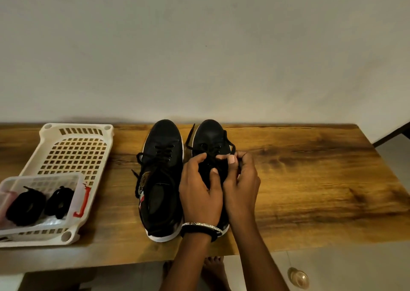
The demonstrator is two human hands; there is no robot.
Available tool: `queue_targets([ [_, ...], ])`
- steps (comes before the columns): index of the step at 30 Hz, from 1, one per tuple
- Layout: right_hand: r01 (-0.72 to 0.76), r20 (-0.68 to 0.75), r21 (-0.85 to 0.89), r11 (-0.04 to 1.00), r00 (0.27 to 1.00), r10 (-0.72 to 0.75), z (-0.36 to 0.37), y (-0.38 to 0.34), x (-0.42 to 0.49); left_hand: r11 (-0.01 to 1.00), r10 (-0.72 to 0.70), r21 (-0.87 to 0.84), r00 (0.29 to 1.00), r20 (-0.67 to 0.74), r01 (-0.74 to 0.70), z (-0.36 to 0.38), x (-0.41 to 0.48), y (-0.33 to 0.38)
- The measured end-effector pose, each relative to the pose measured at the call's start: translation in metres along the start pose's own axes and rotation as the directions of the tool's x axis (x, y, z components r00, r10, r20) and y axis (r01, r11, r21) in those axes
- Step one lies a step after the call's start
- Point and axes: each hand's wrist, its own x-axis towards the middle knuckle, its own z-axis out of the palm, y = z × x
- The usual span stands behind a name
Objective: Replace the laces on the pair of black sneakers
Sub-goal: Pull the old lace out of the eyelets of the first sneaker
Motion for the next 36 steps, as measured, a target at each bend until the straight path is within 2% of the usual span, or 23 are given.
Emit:
queue_targets([
  [2,0.052,-0.031,-0.032,0.998,0.998,-0.053,0.0,0.001,0.001,1.0,-0.008,0.008,1.0,0.013,0.008,0.001,0.002,-0.001],
  [7,0.035,-0.149,-0.051,0.998,0.988,-0.042,0.0,0.004,0.001,1.0,-0.014,0.004,1.0,-0.001,0.014,0.001,0.004,-0.001],
  [9,-0.013,-0.189,0.068,0.998,0.982,0.025,-0.001,0.0,0.002,1.0,-0.015,-0.012,1.0,0.001,0.015,0.002,0.005,-0.003],
  [11,-0.138,-0.188,0.286,0.948,0.962,0.197,-0.004,-0.003,0.008,1.0,-0.011,-0.027,1.0,0.009,0.011,0.002,0.005,-0.004],
  [12,-0.237,-0.165,0.422,0.875,0.929,0.331,-0.006,0.0,0.012,0.999,-0.007,-0.034,1.0,0.012,0.007,0.003,0.005,-0.006],
  [13,-0.337,-0.116,0.569,0.75,0.871,0.478,-0.01,0.002,0.017,0.999,-0.004,-0.042,1.0,0.015,0.005,0.003,0.005,-0.006],
  [15,-0.465,0.042,0.772,0.432,0.717,0.696,-0.018,0.008,0.026,0.999,0.001,-0.054,1.0,0.01,-0.001,0.003,0.005,-0.007],
  [17,-0.467,0.18,0.865,0.182,0.63,0.756,-0.025,0.013,0.03,0.998,-0.006,-0.067,1.0,0.004,0.006,0.004,0.005,-0.006],
  [18,-0.452,0.223,0.885,0.107,0.616,0.756,-0.027,0.015,0.031,0.997,-0.009,-0.07,1.0,0.002,0.009,0.004,0.005,-0.006],
  [19,-0.452,0.238,0.887,0.089,0.616,0.751,-0.028,0.016,0.032,0.997,-0.011,-0.074,1.0,0.0,0.011,0.004,0.005,-0.006],
  [20,-0.476,0.216,0.867,0.147,0.625,0.751,-0.029,0.015,0.032,0.997,-0.011,-0.077,1.0,-0.003,0.011,0.004,0.005,-0.007],
  [21,-0.514,0.151,0.808,0.288,0.653,0.742,-0.03,0.015,0.032,0.997,-0.012,-0.081,1.0,-0.004,0.011,0.004,0.004,-0.007],
  [22,-0.534,0.043,0.687,0.493,0.707,0.706,-0.031,0.016,0.031,0.996,-0.012,-0.085,1.0,-0.005,0.011,0.004,0.004,-0.007],
  [23,-0.508,-0.077,0.503,0.699,0.779,0.622,-0.031,0.016,0.03,0.996,-0.013,-0.092,1.0,-0.006,0.012,0.004,0.004,-0.007],
  [24,-0.442,-0.177,0.287,0.85,0.848,0.5,-0.031,0.015,0.027,0.995,-0.014,-0.099,1.0,-0.007,0.013,0.005,0.005,-0.007],
  [25,-0.35,-0.242,0.082,0.933,0.901,0.359,-0.031,0.013,0.025,0.994,-0.015,-0.106,1.0,-0.006,0.015,0.005,0.005,-0.007],
  [27,-0.138,-0.258,-0.171,0.976,0.962,0.091,-0.029,0.009,0.02,0.993,-0.016,-0.119,1.0,-0.003,0.016,0.006,0.006,-0.007],
  [29,0.068,-0.114,-0.304,0.95,0.988,-0.107,-0.026,0.008,0.02,0.991,-0.005,-0.133,1.0,0.005,0.005,0.006,0.006,-0.008],
  [32,0.249,0.187,-0.334,0.909,0.963,-0.195,-0.024,0.011,0.017,0.988,0.024,-0.153,0.999,0.024,-0.02,0.004,0.006,-0.007],
  [36,0.281,0.237,-0.24,0.929,0.945,-0.224,-0.03,0.016,0.019,0.986,0.043,-0.163,0.998,0.036,-0.037,0.005,0.006,-0.006],
])
